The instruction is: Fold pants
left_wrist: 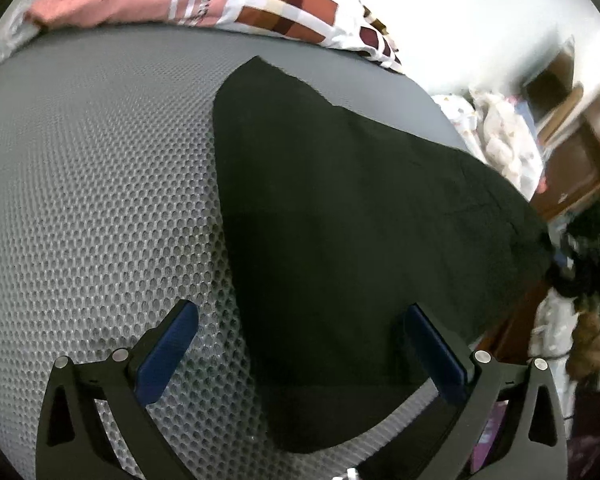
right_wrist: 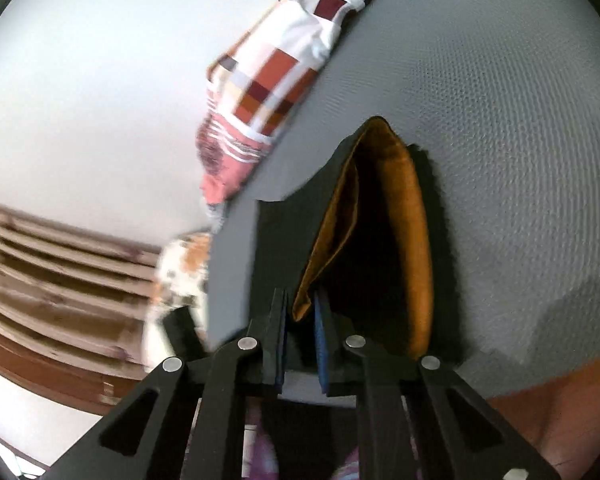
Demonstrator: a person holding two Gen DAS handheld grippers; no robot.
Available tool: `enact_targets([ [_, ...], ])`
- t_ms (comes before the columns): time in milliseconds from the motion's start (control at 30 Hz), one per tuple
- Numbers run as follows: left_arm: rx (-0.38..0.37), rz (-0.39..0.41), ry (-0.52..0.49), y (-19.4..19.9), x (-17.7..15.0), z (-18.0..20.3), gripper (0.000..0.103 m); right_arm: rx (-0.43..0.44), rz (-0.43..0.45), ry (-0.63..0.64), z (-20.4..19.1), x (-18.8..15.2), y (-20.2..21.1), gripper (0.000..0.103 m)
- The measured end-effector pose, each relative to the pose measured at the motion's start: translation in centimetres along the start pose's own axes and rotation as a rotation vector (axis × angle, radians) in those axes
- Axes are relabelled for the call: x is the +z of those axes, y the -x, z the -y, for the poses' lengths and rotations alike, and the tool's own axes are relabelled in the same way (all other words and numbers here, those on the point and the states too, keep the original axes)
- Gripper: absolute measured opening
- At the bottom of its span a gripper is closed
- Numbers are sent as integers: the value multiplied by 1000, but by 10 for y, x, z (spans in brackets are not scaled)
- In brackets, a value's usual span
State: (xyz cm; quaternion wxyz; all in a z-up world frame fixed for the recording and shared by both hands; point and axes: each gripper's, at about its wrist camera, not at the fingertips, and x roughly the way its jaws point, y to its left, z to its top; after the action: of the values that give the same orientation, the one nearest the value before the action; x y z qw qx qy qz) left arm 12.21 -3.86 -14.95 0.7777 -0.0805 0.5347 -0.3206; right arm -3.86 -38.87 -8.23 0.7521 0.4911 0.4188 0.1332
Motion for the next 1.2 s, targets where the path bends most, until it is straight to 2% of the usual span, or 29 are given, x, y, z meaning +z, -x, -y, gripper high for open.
enact_targets([
  [133, -67, 9, 69, 3, 6, -12, 103, -9, -37, -102, 21, -27, -1, 11],
  [300, -13, 0, 2, -1, 6, -1, 103, -39, -99, -275, 81, -52, -25, 9],
  [567, 80, 10, -85, -13, 5, 15, 103, -85, -98, -192, 71, -46, -30, 11],
  [600, 92, 11, -96, -15, 4, 17, 103, -73, -93, -197, 71, -46, -29, 16],
  [667, 124, 11, -131, -20, 3, 23, 103, -30, -84, -224, 73, -46, -25, 16],
  [767, 146, 9, -154, -24, 2, 25, 103, -48, -56, -205, 70, -47, -12, 21],
  [833, 138, 12, -147, -24, 3, 24, 103, -79, -40, -186, 69, -47, -5, 35],
  [933, 128, 14, -143, -23, 2, 21, 103, -78, -16, -195, 74, -44, 3, 44],
  [1200, 128, 21, -158, -18, -5, 19, 103, -31, -42, -234, 77, -39, -10, 53],
])
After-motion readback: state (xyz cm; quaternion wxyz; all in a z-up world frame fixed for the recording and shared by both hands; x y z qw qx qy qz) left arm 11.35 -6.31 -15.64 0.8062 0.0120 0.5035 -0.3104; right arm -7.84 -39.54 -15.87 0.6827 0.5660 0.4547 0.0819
